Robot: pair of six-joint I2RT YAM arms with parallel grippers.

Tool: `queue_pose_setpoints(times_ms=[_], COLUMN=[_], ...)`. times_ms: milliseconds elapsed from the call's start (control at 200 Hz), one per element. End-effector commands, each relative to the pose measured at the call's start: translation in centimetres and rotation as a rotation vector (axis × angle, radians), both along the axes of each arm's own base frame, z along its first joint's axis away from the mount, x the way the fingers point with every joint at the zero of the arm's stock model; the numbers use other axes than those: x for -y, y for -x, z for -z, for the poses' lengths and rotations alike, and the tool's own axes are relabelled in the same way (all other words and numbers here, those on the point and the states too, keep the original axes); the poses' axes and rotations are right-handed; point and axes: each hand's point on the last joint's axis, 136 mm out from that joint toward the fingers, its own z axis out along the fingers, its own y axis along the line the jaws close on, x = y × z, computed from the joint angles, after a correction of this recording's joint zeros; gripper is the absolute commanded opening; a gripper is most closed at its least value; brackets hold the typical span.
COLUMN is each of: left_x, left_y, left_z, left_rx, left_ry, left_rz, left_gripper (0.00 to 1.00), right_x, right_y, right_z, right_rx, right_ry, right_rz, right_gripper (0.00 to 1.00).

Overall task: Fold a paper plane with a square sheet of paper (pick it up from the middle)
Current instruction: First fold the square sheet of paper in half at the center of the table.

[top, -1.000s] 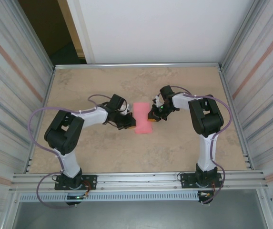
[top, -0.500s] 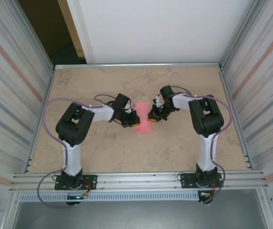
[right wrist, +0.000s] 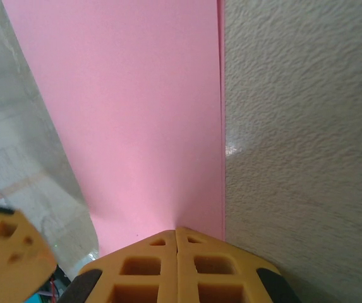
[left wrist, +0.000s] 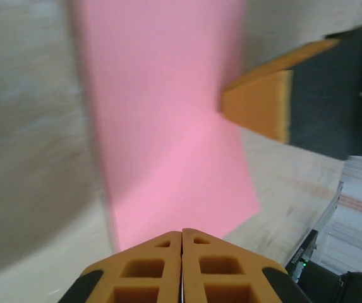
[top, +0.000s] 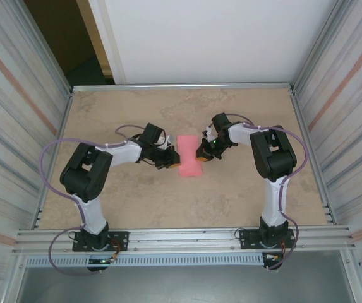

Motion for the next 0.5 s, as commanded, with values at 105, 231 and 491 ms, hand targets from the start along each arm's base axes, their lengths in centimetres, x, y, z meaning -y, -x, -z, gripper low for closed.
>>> queue_pose_setpoints(times_ms=[105, 231, 491], left_x=[2.8, 2.3, -0.7], left_y=[0.2, 1.0, 4.9], left_z=[1.0, 2.4, 5.2], left_rx=[-0.028, -0.071, -0.173], left_ry=[-0.040, -0.076, -0.184], left_rz=[0.088, 0.101, 0.140], left_gripper=[0.10, 0.10, 0.10], right_x=[9.1, 9.1, 9.3], right_y=[5.8, 5.8, 5.7], right_z=[9.5, 9.3, 9.3], right_rx=[-0.203, -0.203, -0.200], right_ry=[0.503, 0.504, 0.509], right_rz=[0.028, 0.025, 0.034], right_gripper=[0.04, 0.04, 0.04])
